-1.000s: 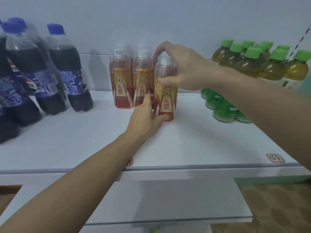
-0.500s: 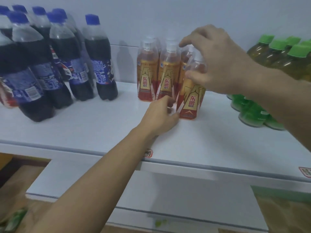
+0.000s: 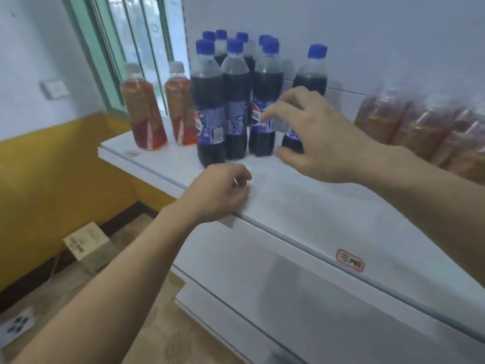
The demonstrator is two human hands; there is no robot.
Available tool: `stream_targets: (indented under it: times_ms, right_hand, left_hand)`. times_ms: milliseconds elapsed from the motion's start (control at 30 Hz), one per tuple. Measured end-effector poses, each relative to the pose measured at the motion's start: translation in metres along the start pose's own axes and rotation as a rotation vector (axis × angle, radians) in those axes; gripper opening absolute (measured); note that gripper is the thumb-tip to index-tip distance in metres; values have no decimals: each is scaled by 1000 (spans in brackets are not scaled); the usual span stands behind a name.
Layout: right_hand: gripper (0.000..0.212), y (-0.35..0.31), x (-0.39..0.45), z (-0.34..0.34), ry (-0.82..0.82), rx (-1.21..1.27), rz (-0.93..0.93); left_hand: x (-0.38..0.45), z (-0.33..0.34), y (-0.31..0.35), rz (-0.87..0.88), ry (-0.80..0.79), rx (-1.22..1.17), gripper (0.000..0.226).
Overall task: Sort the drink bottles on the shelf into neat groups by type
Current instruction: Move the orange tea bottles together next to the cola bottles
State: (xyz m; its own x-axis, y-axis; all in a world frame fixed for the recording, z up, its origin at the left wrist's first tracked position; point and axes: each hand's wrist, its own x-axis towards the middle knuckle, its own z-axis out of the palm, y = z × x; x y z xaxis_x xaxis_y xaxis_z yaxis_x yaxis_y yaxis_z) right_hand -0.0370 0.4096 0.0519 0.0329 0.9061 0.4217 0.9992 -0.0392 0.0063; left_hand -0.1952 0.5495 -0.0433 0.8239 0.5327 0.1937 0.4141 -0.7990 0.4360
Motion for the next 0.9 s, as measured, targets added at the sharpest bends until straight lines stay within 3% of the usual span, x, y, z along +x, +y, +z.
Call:
stream_targets:
  times_ms: [267, 400, 467, 533, 600, 667, 767, 900]
  right_hand:
    - [50, -85, 127, 60, 69, 116, -132]
    - [52, -112, 193, 85, 95, 150, -103]
    - [52, -122, 221, 96, 156, 167, -62]
    - [51, -130, 246, 106, 237, 161, -14]
    - [54, -136, 267, 114, 297, 167, 60]
    - [57, -141, 286, 124, 290, 236, 153]
    - [53, -149, 297, 147, 268, 402, 277]
    - [44, -161, 284, 175, 508, 581, 333]
  left_hand:
    - [-18, -60, -140, -31, 177, 154, 20]
    - [0, -81, -201, -59, 337, -19, 21]
    - [12, -85, -223, -136, 510, -163, 33]
    - [27, -87, -237, -194, 593, -251, 61]
    - [44, -89, -242, -211, 515, -353, 98]
    - [59, -89, -243, -198, 365, -443, 115]
    - [72, -80, -243, -193, 321, -433, 105]
    - [71, -68, -242, -234, 478, -303, 88]
